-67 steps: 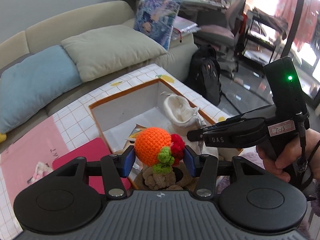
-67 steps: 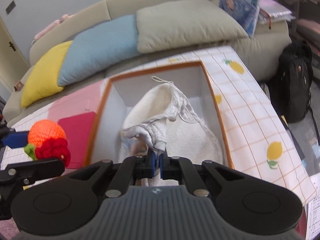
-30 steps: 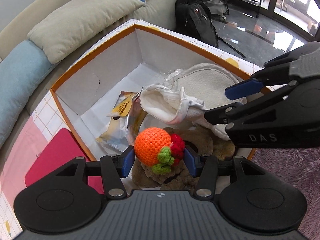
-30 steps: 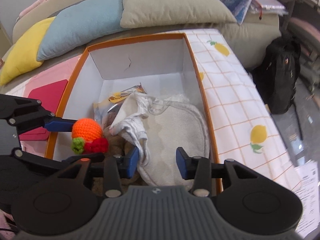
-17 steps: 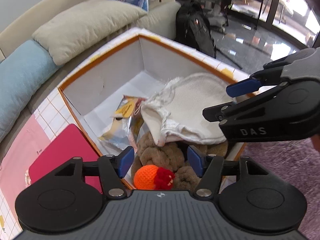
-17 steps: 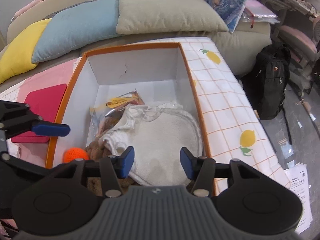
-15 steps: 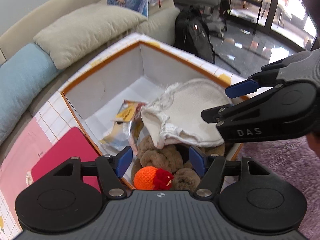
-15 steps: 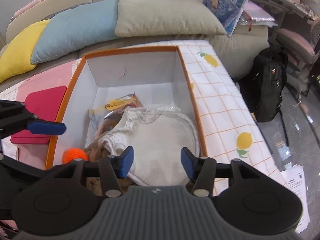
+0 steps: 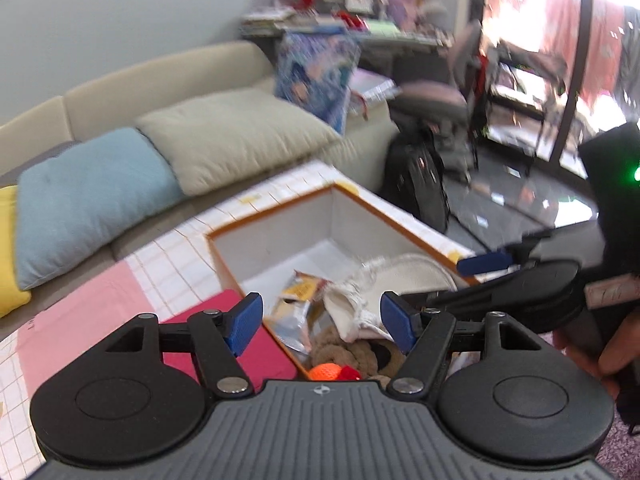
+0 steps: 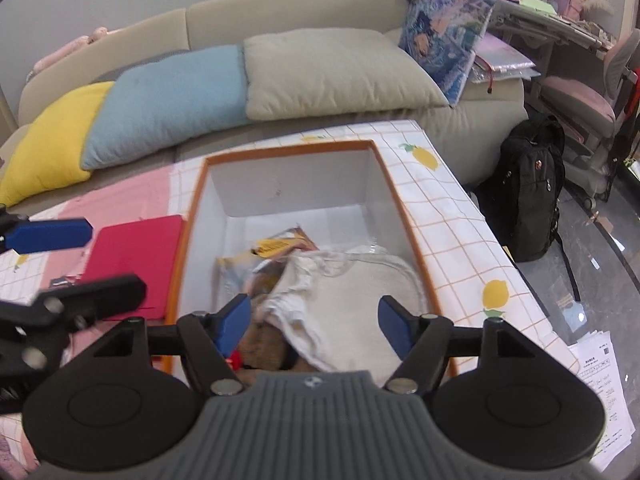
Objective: Organize soft objects
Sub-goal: 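Move both tools back over the table toward the translucent mesh bag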
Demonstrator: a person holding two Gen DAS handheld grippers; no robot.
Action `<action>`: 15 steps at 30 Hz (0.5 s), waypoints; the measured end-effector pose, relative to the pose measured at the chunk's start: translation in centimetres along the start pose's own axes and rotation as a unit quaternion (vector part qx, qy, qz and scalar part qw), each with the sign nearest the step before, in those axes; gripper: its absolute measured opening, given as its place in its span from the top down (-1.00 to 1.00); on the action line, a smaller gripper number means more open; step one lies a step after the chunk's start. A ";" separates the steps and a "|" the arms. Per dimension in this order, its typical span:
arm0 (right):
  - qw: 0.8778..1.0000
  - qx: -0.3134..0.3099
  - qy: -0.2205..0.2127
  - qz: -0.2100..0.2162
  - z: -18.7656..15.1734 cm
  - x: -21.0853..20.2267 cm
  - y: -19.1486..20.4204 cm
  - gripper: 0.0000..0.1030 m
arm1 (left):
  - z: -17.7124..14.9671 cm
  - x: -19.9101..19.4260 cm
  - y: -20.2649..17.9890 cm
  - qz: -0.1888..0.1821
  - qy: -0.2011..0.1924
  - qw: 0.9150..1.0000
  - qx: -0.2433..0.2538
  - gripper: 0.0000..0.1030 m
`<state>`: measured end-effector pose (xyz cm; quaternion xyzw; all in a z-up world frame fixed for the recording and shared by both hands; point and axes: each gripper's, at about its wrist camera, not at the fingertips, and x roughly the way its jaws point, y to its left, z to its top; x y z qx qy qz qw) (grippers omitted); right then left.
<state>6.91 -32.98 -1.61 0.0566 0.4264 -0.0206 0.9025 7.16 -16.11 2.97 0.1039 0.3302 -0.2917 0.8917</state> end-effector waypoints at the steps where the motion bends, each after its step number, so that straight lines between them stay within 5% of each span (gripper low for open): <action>1: 1.000 0.001 -0.003 0.002 -0.2 -0.2 0.4 -0.37 | -0.2 -0.5 0.3 0.006 -0.007 1.000 -0.004 -0.54; 15: 0.997 -0.042 0.009 0.065 -4.3 -0.8 8.6 -0.44 | -5.6 -5.4 5.8 0.098 0.001 0.991 -0.086 -0.53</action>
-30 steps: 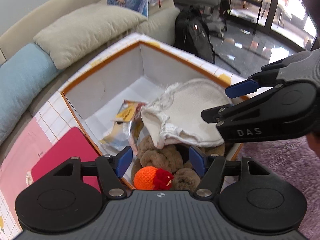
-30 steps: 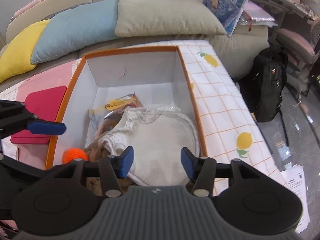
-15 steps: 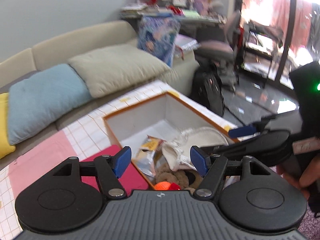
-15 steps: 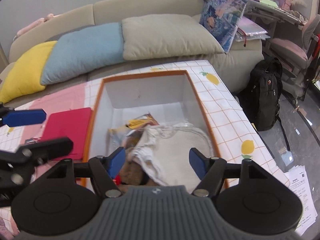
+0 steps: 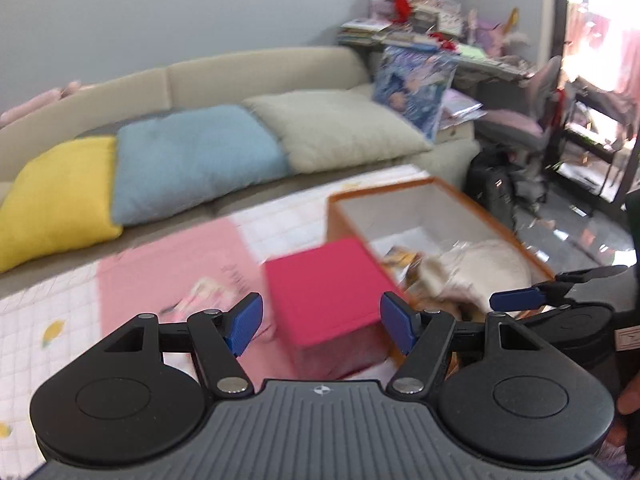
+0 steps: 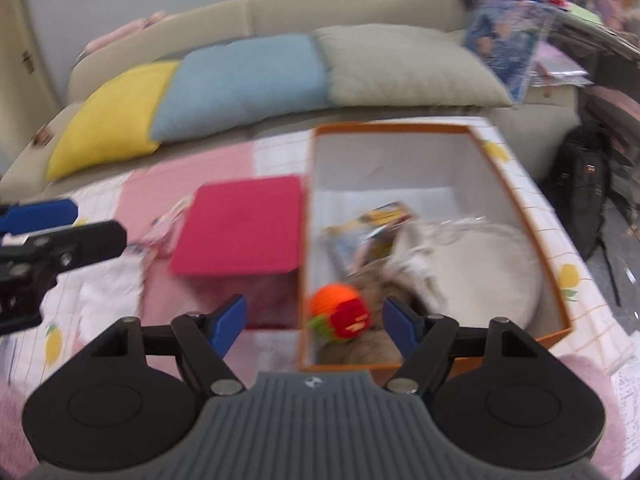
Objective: Organize soft objects
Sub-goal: 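Move both tools back over the table toward the translucent mesh bag, then grasp the translucent mesh bag with the right gripper and lift it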
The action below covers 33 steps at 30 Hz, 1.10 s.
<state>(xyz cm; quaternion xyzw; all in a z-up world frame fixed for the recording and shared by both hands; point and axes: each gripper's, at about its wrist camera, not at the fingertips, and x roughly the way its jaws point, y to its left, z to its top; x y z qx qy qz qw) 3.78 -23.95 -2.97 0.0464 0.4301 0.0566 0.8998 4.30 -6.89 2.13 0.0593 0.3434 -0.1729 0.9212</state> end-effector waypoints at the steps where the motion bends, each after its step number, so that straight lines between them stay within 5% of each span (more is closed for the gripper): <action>1: 1.000 -0.012 0.005 0.007 -0.3 0.2 0.8 -0.44 | -0.6 -0.2 0.7 0.001 0.008 1.000 -0.011 -0.50; 6: 0.996 -0.077 0.029 0.035 -1.8 1.2 4.4 -0.45 | -3.1 -0.5 4.1 0.010 0.045 0.997 -0.069 -0.45; 8: 0.992 -0.107 0.043 0.042 -2.4 1.9 5.7 -0.60 | -4.4 -0.6 5.4 0.017 0.064 0.994 -0.089 -0.43; 17: 0.971 -0.194 0.120 0.077 -5.3 5.9 9.6 -0.68 | -10.1 -1.7 10.5 0.021 0.137 0.971 -0.196 -0.29; 23: 0.964 -0.204 0.151 0.076 -6.4 9.3 11.0 -0.68 | -11.9 -1.6 11.4 0.015 0.157 0.965 -0.212 -0.29; 33: 0.954 -0.273 0.117 0.034 -5.4 14.1 11.9 -0.80 | -12.4 -0.4 11.8 0.011 0.167 0.963 -0.213 -0.29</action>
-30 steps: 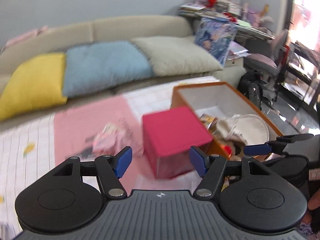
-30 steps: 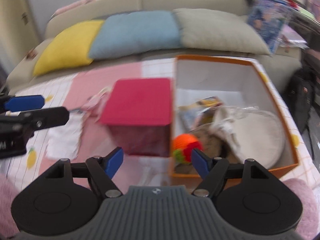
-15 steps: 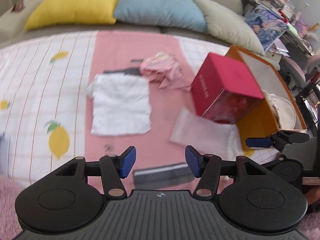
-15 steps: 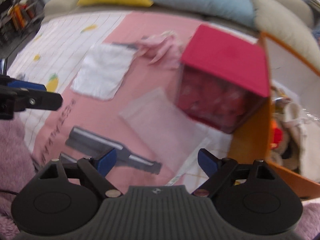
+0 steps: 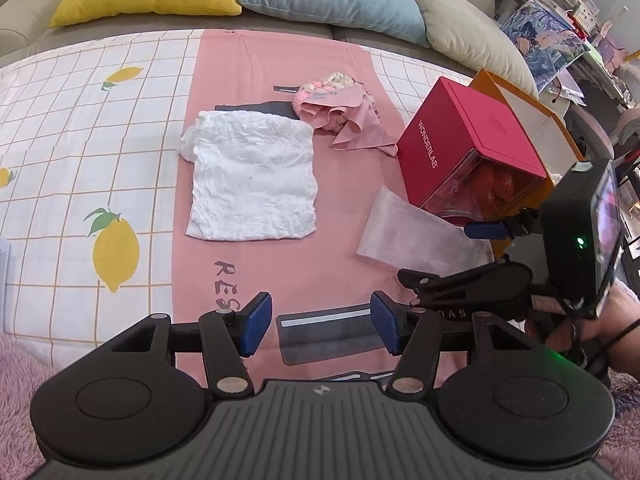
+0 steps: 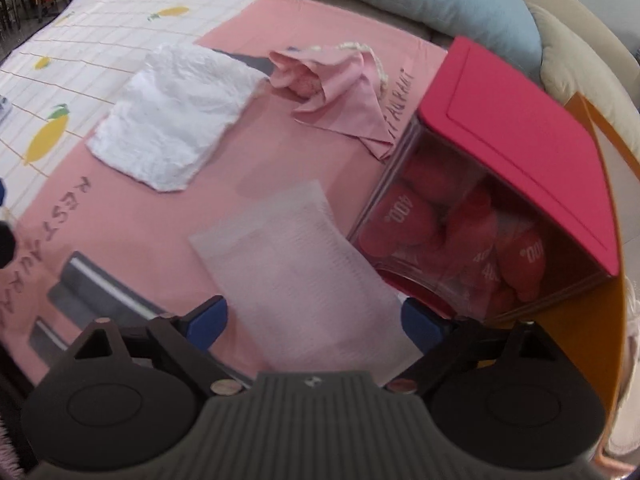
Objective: Organize soft objects
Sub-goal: 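Grasp the translucent mesh bag with the right gripper and lift it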
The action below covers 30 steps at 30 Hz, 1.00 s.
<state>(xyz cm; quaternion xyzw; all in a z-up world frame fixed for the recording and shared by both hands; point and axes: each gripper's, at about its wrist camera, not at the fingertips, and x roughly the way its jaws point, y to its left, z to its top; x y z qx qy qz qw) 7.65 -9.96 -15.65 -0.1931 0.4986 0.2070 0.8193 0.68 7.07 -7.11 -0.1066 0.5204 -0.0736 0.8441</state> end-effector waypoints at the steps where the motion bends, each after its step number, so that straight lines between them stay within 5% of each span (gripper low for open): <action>1: 1.000 0.004 0.002 0.002 0.1 0.3 -0.3 -0.80 | 0.1 0.1 0.0 0.001 0.001 1.000 0.000 -0.29; 9: 0.997 0.061 0.016 0.050 0.0 1.6 -2.1 -0.69 | 0.3 1.2 -0.1 0.007 0.017 1.000 0.005 -0.30; 19: 0.998 0.016 -0.007 0.055 0.7 0.7 -1.3 0.89 | 1.0 2.3 -0.8 0.012 0.030 0.999 0.018 -0.30; 26: 0.996 0.013 -0.023 0.085 1.7 -0.8 -0.4 1.00 | 1.9 2.7 0.0 0.033 0.005 0.999 0.023 -0.47; 30: 0.993 0.004 -0.043 0.107 3.2 -1.7 1.3 1.00 | 3.1 3.0 0.5 0.061 -0.019 0.995 0.078 -0.50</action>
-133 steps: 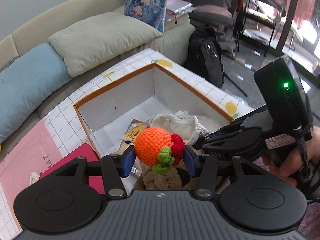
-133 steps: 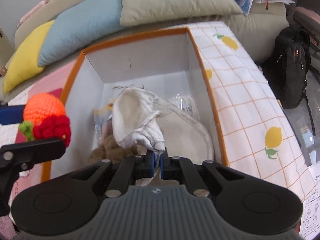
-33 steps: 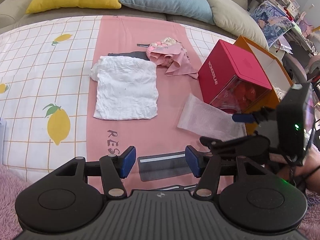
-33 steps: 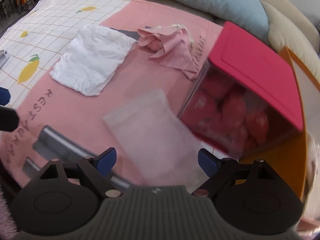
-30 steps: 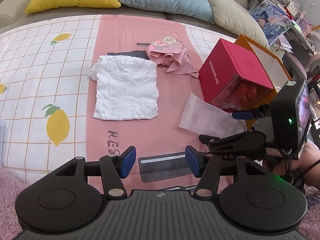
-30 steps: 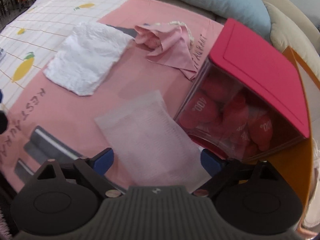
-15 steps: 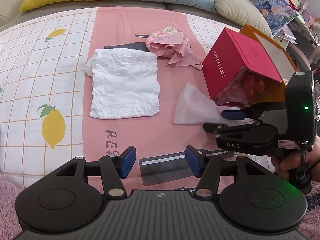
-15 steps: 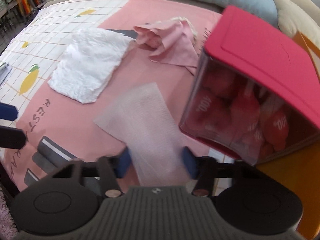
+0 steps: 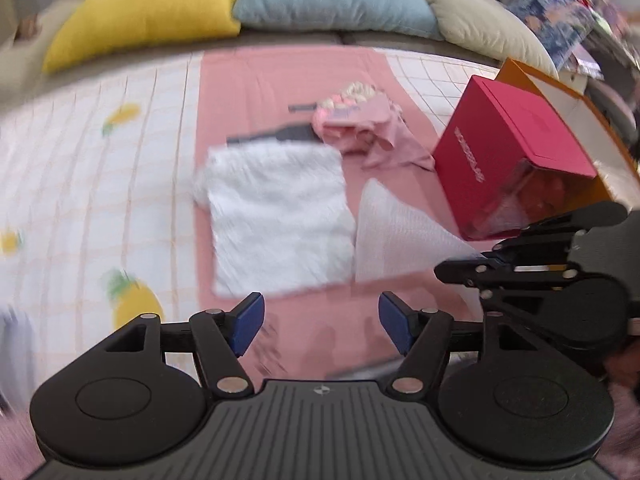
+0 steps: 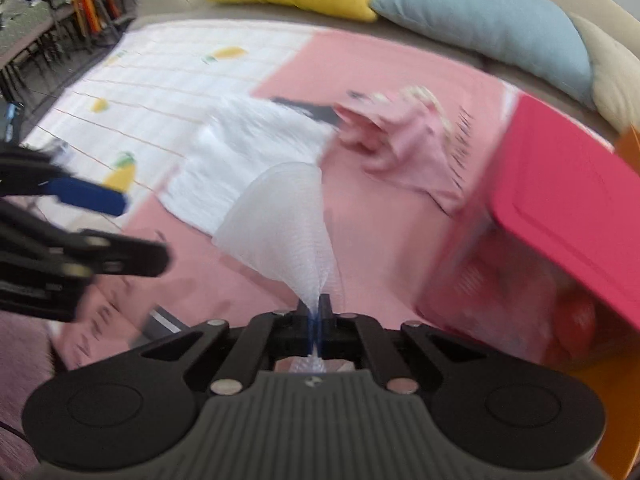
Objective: Organize soft objects
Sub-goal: 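Grasp the translucent mesh bag with the right gripper and lift it, then grasp the white crumpled cloth with the left gripper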
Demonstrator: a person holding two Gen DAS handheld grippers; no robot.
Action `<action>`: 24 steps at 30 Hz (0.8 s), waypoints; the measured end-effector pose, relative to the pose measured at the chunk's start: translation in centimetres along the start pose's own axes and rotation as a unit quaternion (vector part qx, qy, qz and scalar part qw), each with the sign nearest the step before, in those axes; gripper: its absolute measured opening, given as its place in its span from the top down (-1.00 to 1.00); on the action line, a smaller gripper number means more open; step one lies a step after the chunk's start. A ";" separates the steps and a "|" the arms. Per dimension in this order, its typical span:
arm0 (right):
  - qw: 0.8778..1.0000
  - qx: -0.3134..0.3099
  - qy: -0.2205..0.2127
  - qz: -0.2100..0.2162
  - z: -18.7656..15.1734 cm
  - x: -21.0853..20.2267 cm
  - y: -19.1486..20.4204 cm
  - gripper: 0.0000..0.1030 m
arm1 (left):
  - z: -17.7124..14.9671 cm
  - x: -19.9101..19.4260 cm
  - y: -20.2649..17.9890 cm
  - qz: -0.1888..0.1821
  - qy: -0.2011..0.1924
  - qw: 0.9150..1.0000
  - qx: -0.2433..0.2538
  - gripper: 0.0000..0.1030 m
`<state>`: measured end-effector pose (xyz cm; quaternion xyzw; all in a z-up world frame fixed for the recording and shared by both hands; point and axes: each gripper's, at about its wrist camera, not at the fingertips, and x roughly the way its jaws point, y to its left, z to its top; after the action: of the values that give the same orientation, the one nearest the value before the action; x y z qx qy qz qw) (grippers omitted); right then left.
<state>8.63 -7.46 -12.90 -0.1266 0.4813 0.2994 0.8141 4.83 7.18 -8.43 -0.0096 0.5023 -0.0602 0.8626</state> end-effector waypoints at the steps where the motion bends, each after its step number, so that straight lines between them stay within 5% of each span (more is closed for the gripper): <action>1: 1.000 0.001 -0.002 0.001 0.5 0.1 0.3 1.00 | 0.4 0.1 0.2 0.006 -0.007 1.000 0.018 -0.52; 8: 0.999 0.024 -0.009 -0.028 4.3 0.6 1.2 1.00 | 3.0 2.2 1.4 0.055 -0.042 0.991 0.114 -0.57; 14: 0.998 0.029 0.002 -0.047 6.7 1.2 0.5 1.00 | 4.5 5.2 0.2 0.062 -0.039 0.957 0.279 -0.67; 17: 0.998 0.040 0.010 -0.047 7.5 2.0 -0.1 1.00 | 5.3 7.1 0.2 0.059 -0.015 0.947 0.315 -0.67; 24: 0.997 0.059 0.028 -0.047 7.8 3.3 -0.7 1.00 | 7.8 10.4 1.6 0.020 0.029 0.960 0.277 -0.74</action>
<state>15.72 -2.94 -11.87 -0.1090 0.5147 0.2279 0.8193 16.78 7.26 -13.67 0.2414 0.4905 -0.1797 0.8178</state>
